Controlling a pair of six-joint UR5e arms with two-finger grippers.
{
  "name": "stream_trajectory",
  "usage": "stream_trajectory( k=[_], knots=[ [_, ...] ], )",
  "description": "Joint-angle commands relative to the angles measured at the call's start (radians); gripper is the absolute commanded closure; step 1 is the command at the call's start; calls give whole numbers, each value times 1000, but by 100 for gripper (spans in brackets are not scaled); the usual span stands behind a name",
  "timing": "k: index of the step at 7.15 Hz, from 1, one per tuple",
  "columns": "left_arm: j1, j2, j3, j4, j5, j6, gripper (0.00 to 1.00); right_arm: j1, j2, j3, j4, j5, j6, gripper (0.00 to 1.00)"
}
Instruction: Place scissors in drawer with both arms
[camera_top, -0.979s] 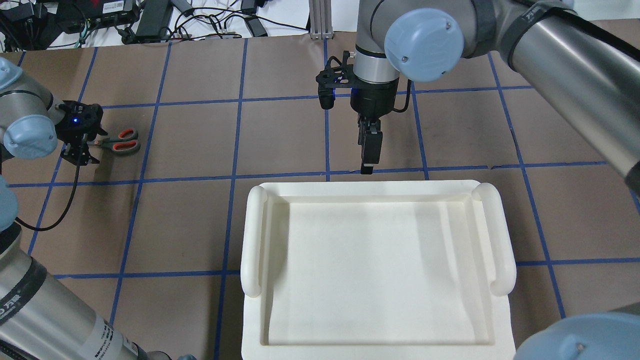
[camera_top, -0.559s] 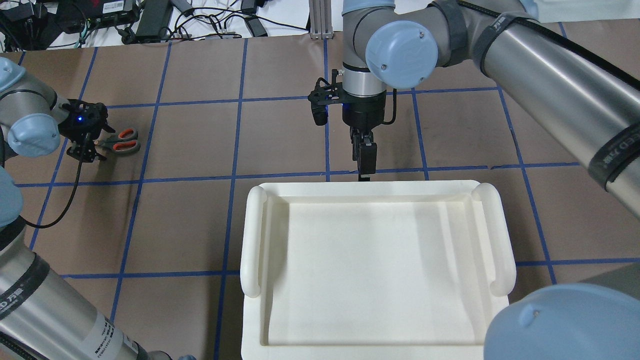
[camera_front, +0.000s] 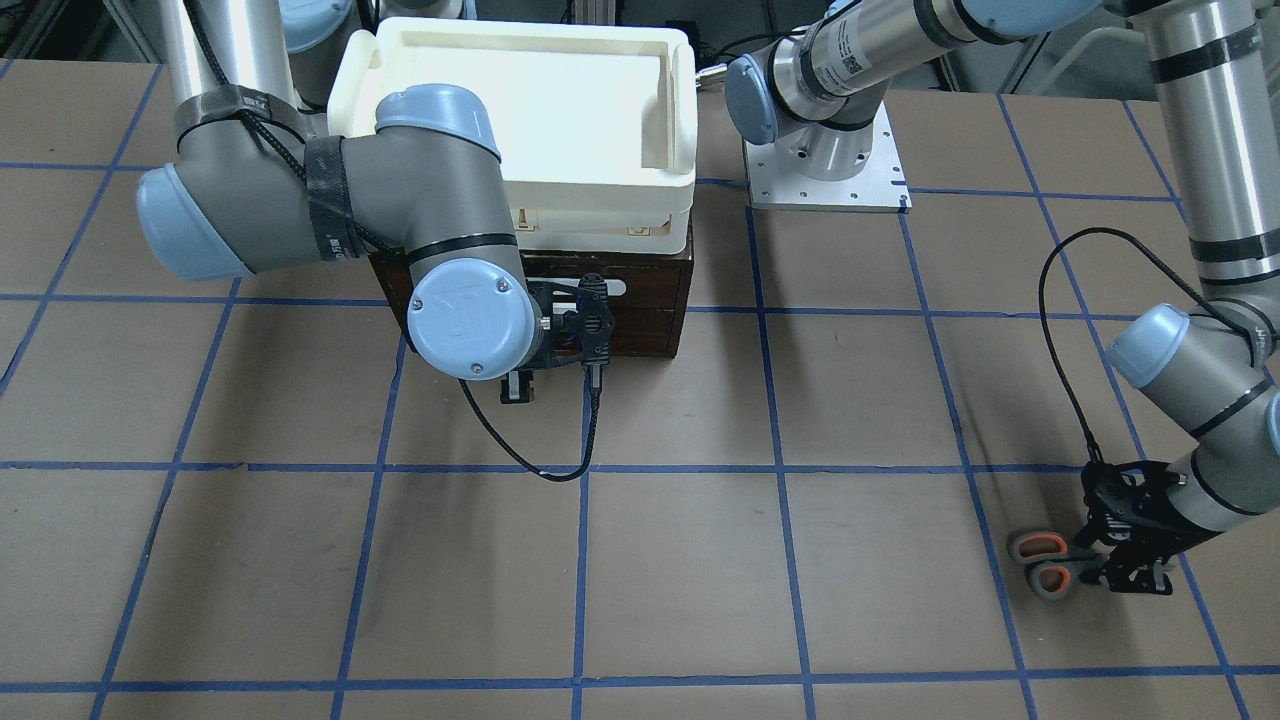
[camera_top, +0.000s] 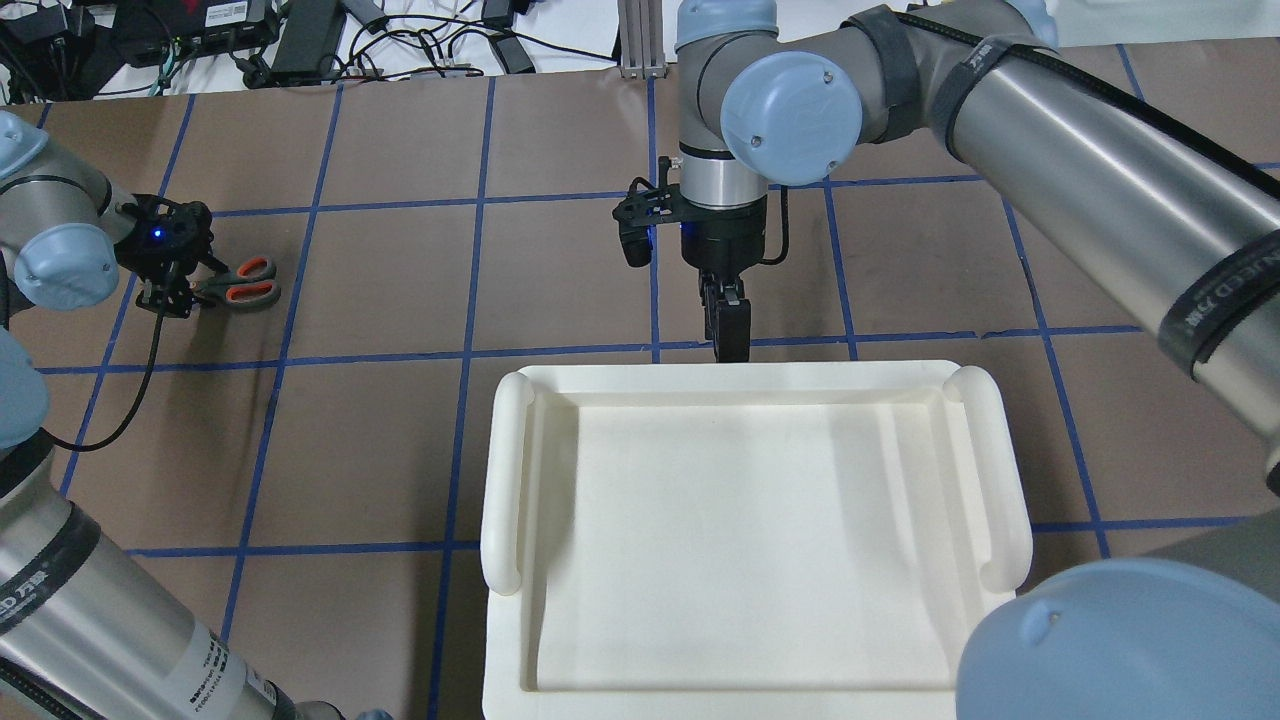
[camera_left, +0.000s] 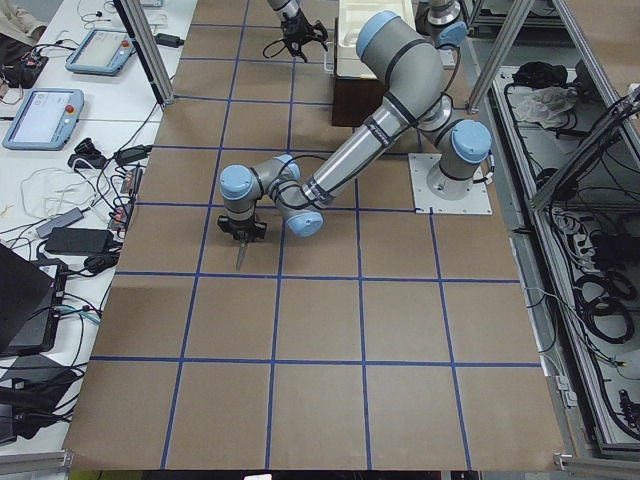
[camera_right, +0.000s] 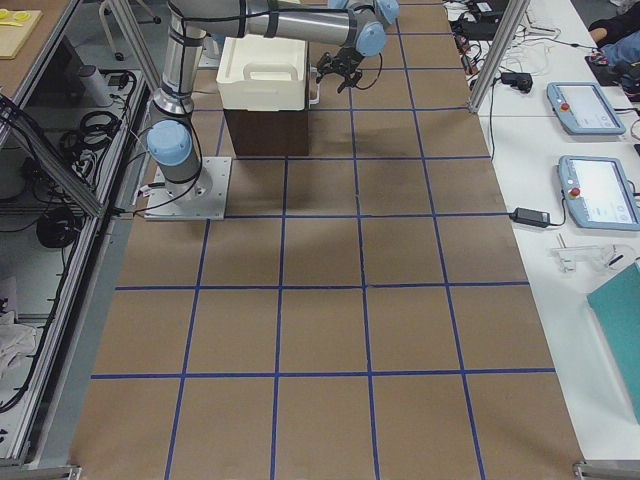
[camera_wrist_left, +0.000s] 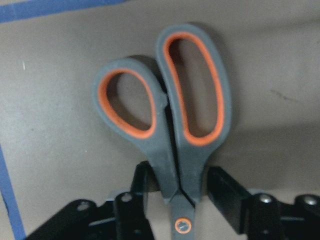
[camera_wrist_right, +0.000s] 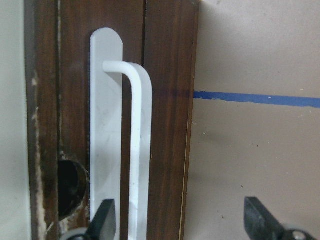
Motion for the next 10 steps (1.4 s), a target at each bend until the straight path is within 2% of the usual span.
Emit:
stream_trajectory(
  k=[1,3,5,6,9,10],
  knots=[
    [0,-4,1,-2,0,0,66,4,-2,19,-6,1,-1,11],
    [0,-3,1,-2,-1,0,71,16,0,30,-22,4,12,12],
    [0,-1,1,-2,-3,-4,81,16,1,40,-25,12,13,12],
    [0,-1,1,-2,-1,-6,82,16,-2,60,-30,11,12,12],
    [-11,25,0,-23,7,-19,100,16,1,71,-74,14,10,16],
    [-12,42,0,-35,7,-18,100,18,-2,76,-97,8,9,34]
  ],
)
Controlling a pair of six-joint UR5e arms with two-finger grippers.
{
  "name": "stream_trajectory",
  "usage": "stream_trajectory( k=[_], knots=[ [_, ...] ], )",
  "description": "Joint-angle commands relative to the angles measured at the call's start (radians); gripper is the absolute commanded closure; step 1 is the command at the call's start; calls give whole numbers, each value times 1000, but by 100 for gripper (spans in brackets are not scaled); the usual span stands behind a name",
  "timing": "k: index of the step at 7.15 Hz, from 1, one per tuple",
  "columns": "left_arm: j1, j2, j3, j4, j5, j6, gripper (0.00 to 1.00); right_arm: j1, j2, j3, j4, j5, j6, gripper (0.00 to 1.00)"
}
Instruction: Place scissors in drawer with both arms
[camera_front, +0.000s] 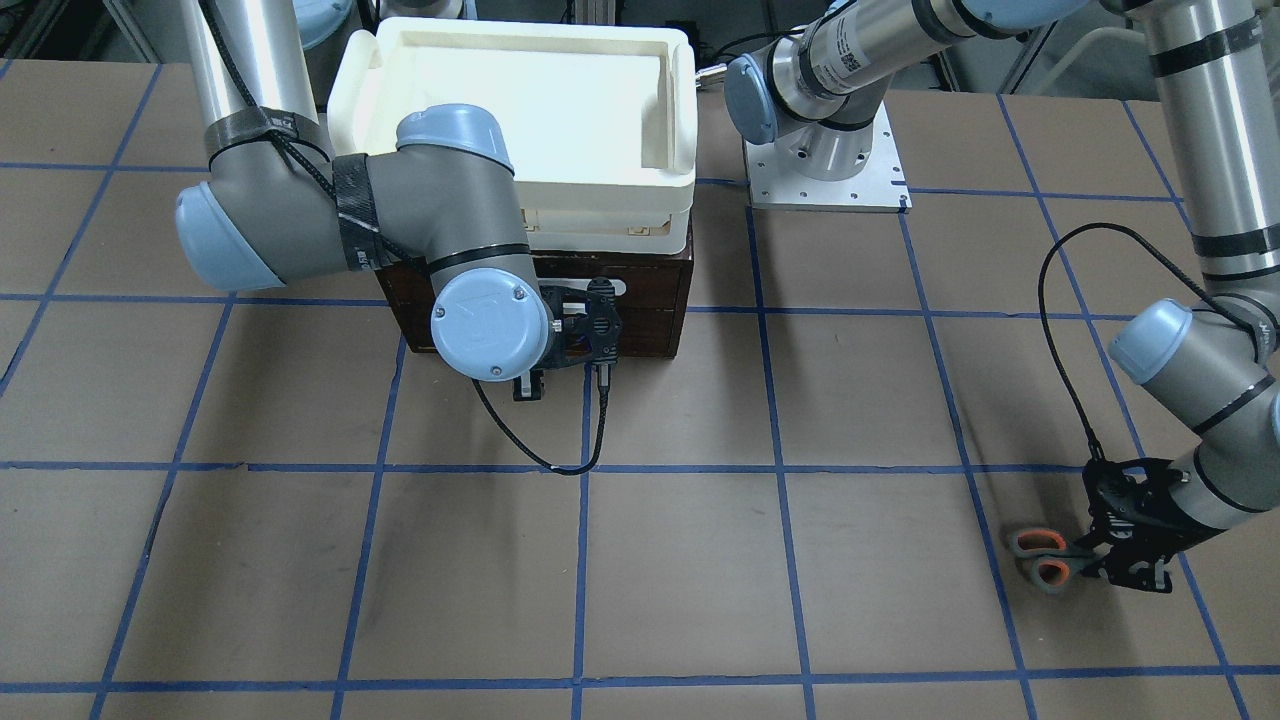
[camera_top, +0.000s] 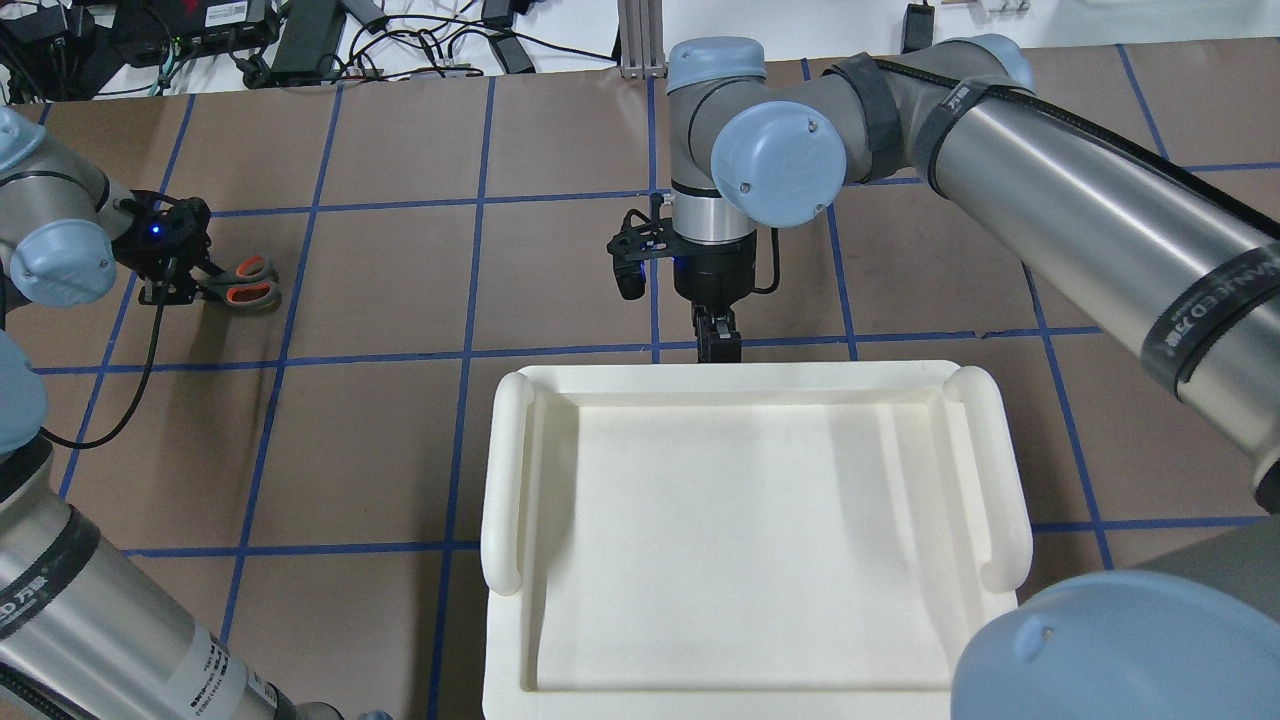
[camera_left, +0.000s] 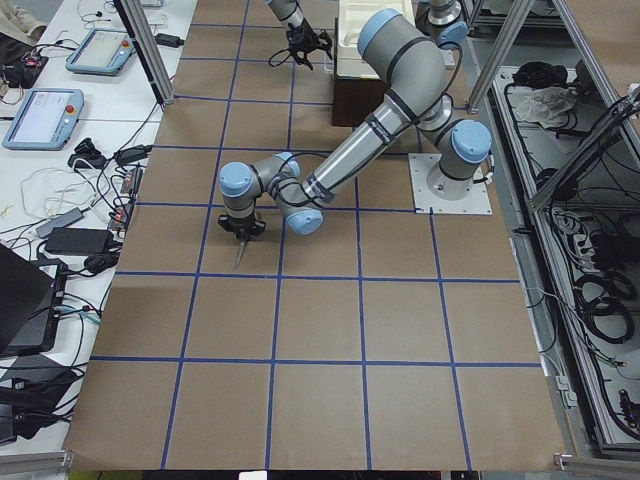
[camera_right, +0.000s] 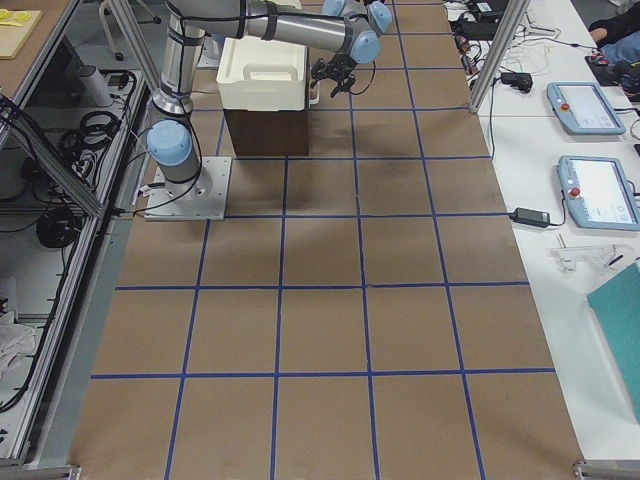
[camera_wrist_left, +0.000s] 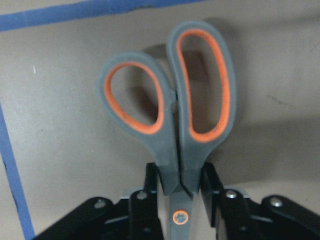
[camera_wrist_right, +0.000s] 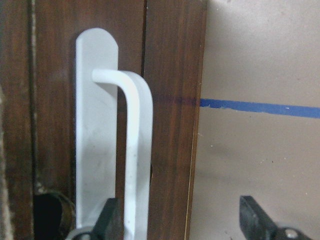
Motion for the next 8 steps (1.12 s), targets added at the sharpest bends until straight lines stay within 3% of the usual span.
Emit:
stream_trajectory(
  k=[1,8],
  knots=[
    [-17,40,0,-52,2,-3,100,3,-4,9,-36,-11,0,43],
    [-108,200,1,-236,-1,-76,100,-2,28,-58,-96,-65,-26,42]
  ],
)
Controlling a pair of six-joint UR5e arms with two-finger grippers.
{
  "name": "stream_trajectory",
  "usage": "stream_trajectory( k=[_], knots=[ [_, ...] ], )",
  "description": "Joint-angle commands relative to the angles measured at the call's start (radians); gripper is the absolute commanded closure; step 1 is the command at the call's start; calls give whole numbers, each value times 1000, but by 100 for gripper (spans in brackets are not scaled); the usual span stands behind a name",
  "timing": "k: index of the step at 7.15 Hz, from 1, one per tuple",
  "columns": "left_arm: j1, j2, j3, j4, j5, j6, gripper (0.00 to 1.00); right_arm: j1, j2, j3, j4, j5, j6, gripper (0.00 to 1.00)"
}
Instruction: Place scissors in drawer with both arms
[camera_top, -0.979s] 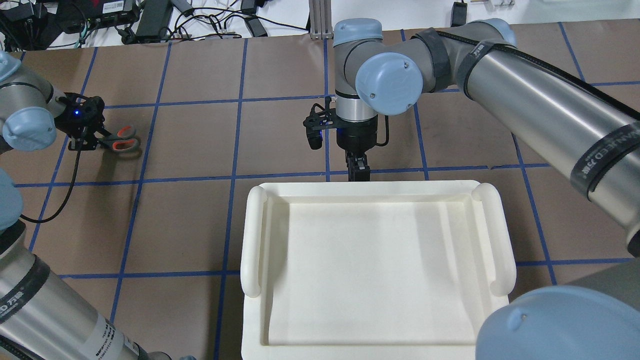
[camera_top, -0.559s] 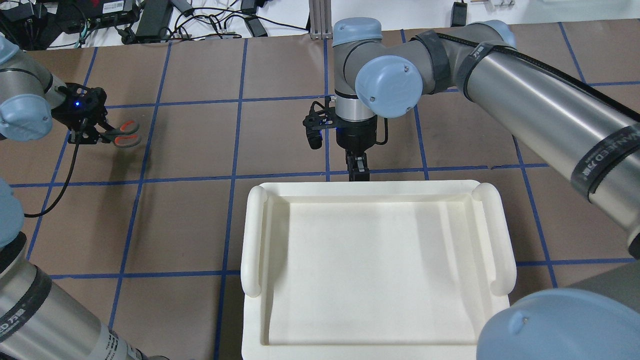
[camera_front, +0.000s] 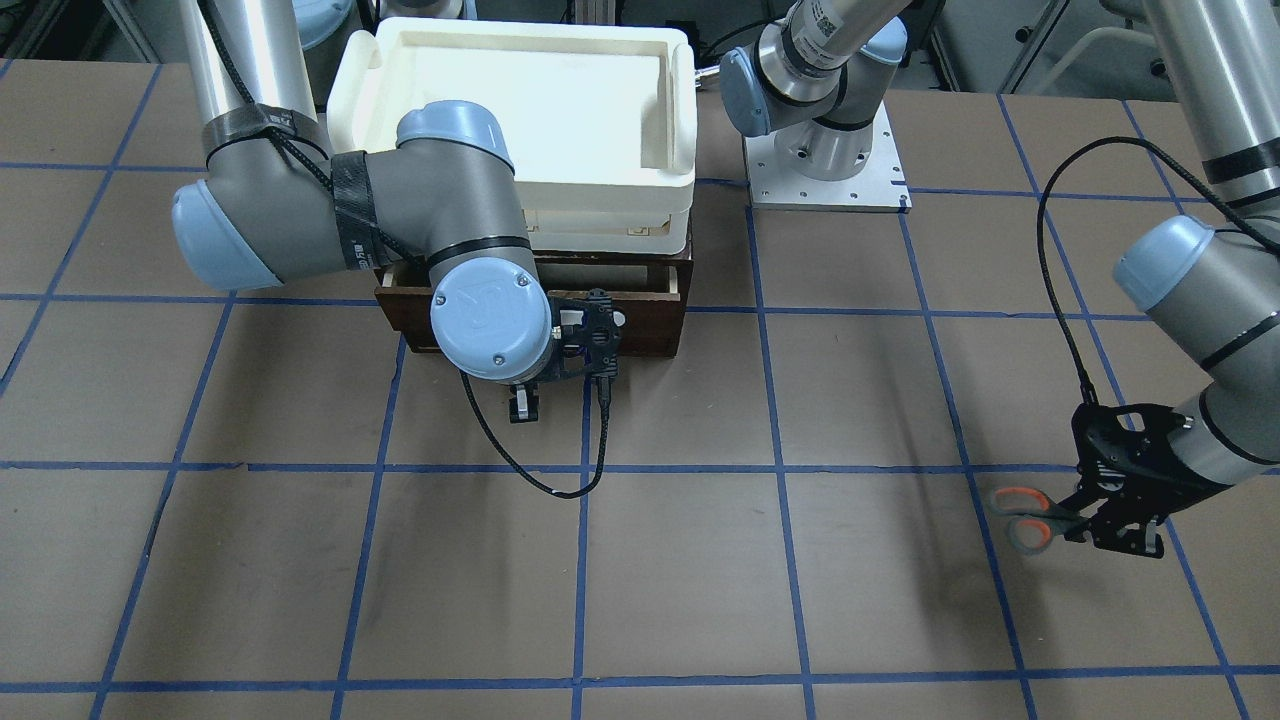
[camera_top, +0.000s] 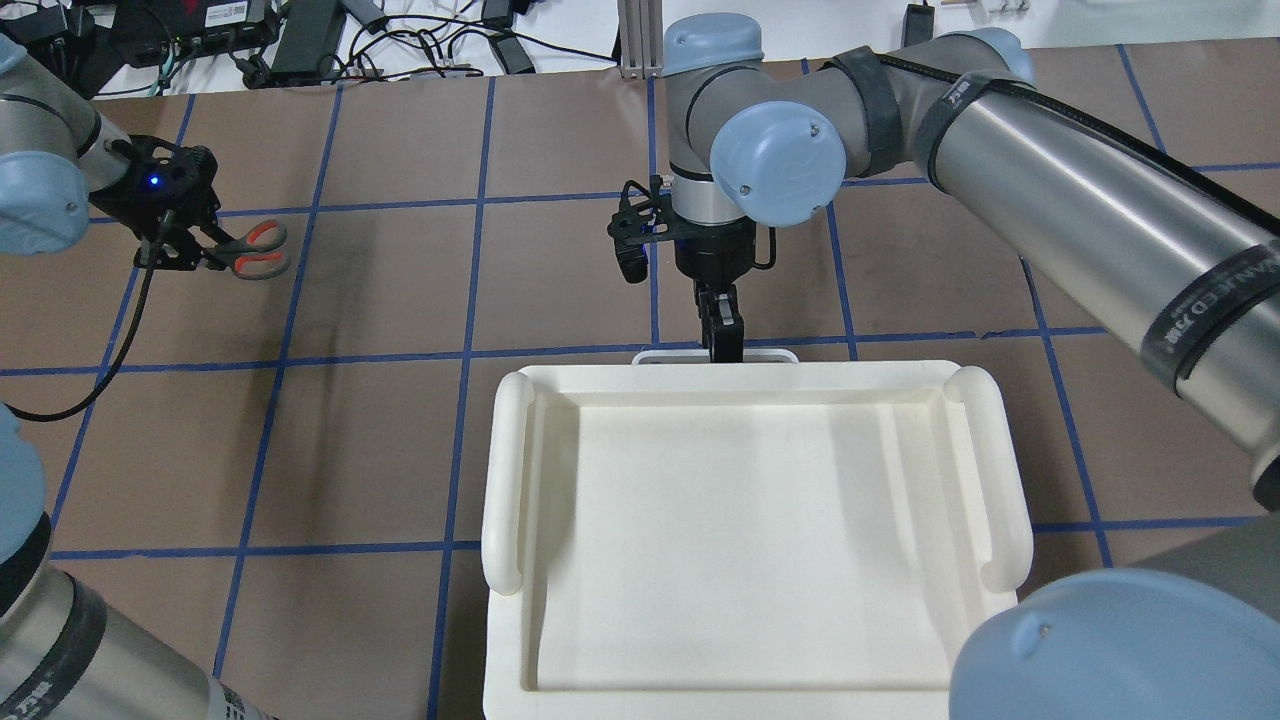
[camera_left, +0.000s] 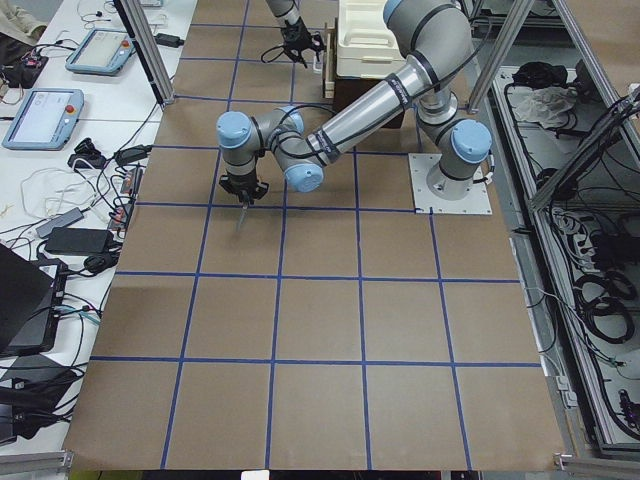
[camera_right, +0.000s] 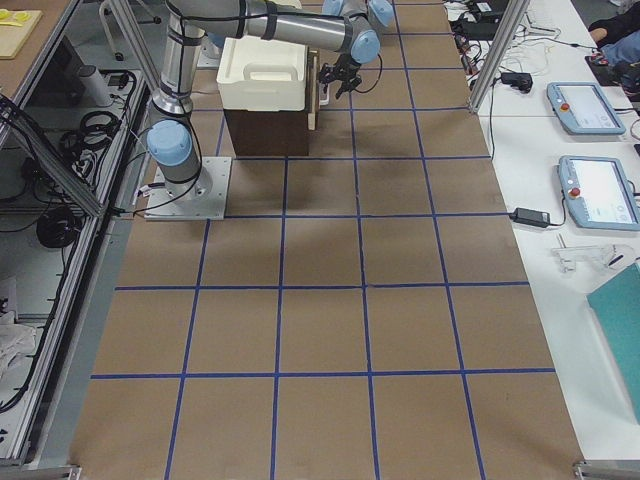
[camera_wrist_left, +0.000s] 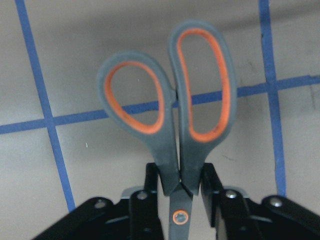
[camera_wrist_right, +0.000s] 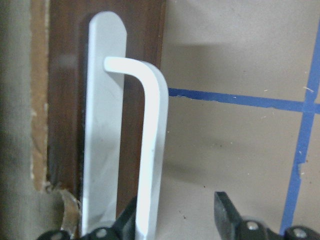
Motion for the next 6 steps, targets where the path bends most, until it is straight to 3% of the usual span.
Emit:
stream_trajectory(
  k=[1,6],
  knots=[
    [-40,36,0,-39,7,-44,100,-1,46,-55,-6,-7,-6,42],
    [-80,81,0,-102,4,-83,100,-24,91,-143,-20,-40,-64,44]
  ],
)
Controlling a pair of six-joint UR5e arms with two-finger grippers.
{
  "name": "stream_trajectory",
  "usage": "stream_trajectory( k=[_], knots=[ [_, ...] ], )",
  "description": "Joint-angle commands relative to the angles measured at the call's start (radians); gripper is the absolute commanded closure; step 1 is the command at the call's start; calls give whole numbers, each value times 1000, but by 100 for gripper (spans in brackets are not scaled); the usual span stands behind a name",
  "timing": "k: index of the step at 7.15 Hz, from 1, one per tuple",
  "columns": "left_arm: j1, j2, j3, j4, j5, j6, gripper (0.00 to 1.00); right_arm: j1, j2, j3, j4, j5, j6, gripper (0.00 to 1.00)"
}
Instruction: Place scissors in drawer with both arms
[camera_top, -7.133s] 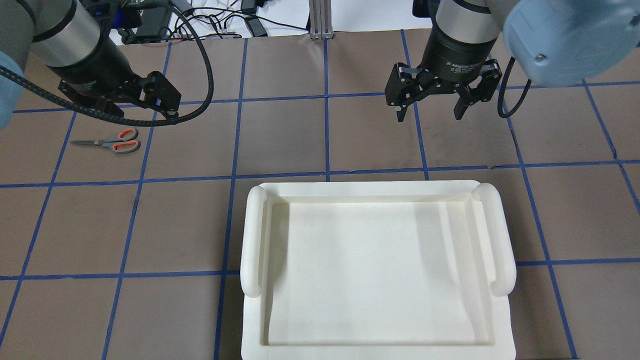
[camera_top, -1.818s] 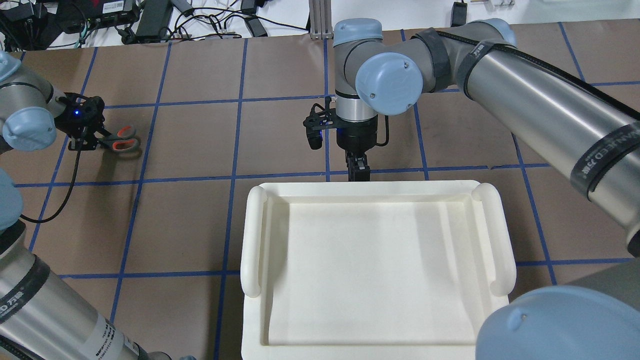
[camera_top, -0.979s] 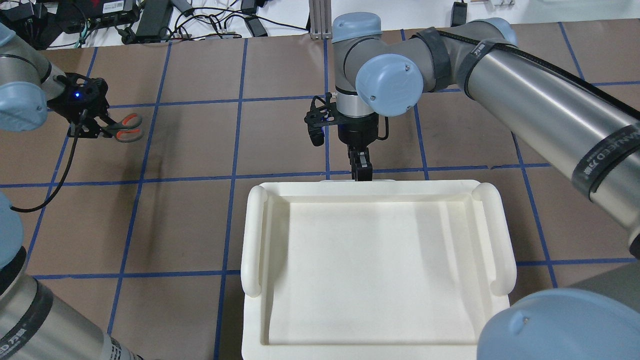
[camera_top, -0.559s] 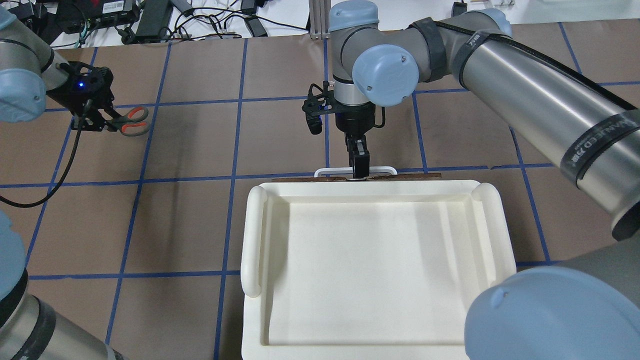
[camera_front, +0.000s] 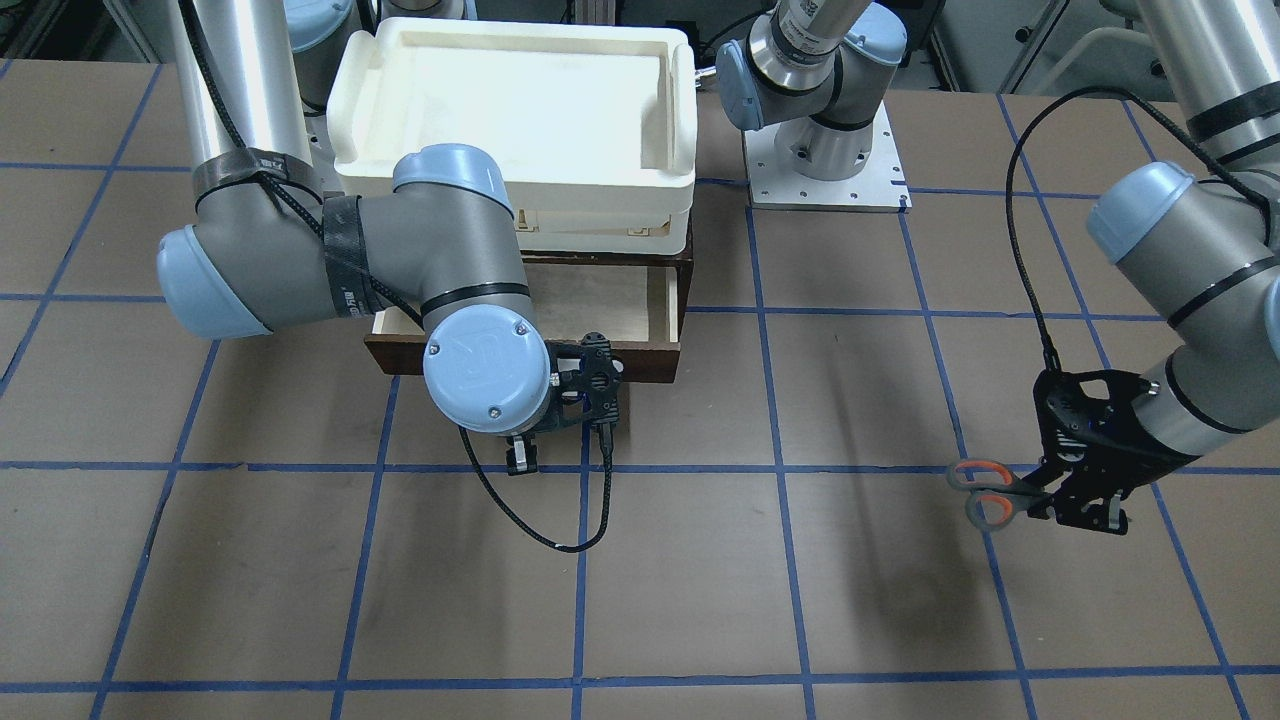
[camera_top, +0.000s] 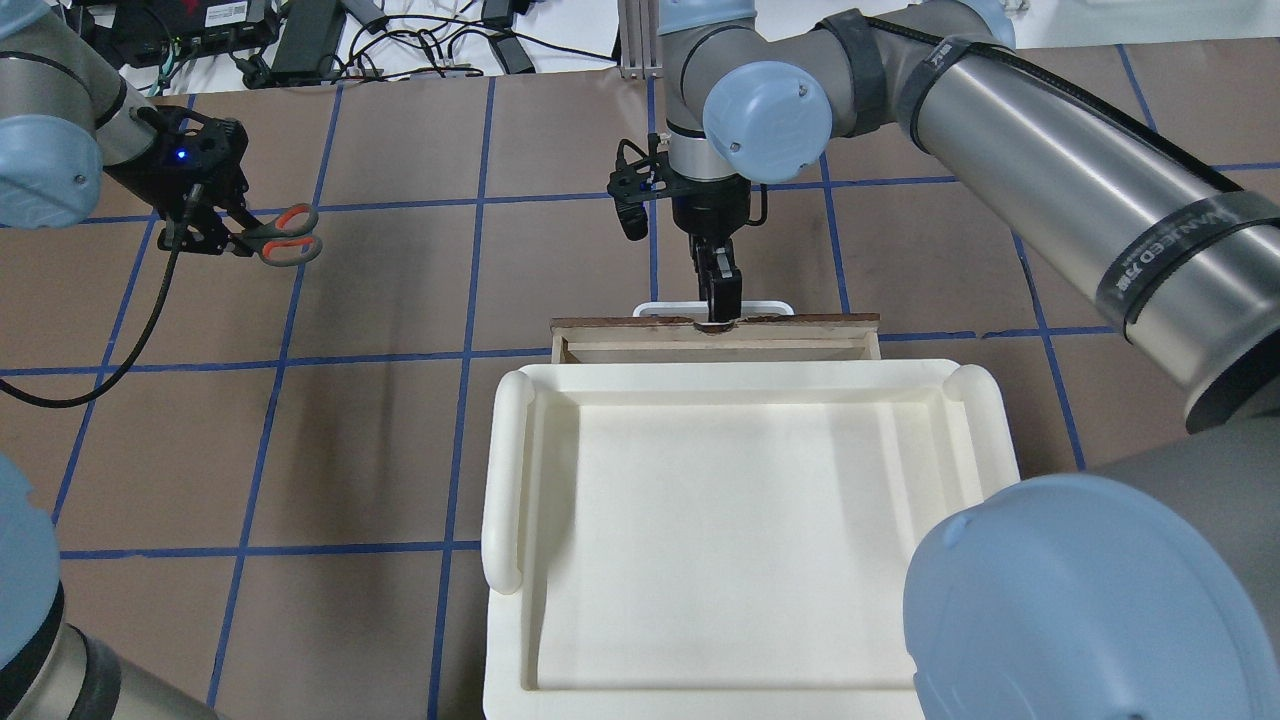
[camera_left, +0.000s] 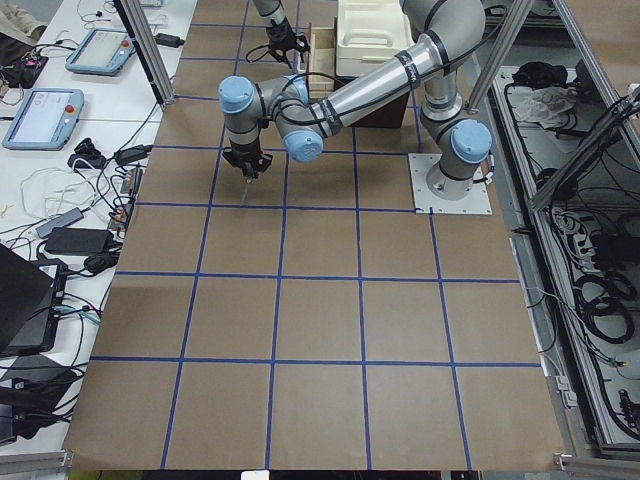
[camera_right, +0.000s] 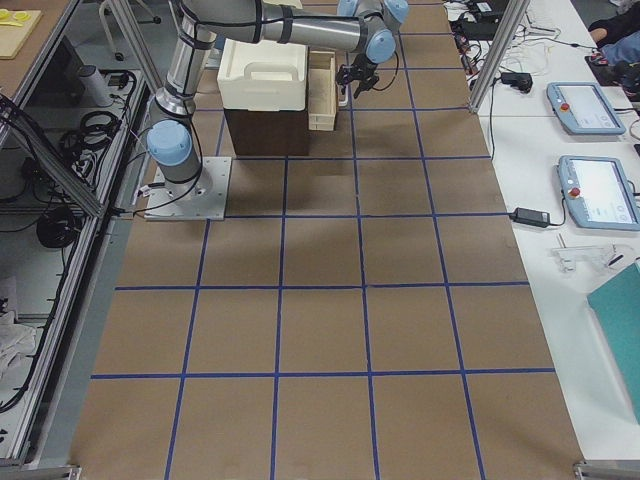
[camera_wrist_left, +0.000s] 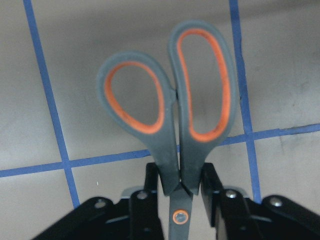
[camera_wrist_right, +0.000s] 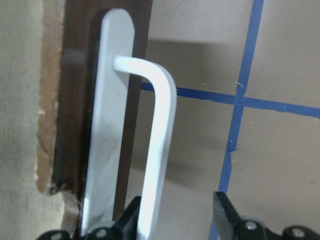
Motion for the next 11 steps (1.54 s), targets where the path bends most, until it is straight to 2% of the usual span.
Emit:
stream_trajectory(
  k=[1,5,11],
  knots=[
    [-6,6,0,-15,7,-10,100,-9,17,-19,-18,-8,-7,44],
    [-18,21,0,-40,9,-11,100,-23,40,-43,-64,-8,-68,44],
    [-75,46,-2,-66,14,-122,100,-29,75,-72,-109,-8,-101,45]
  ],
)
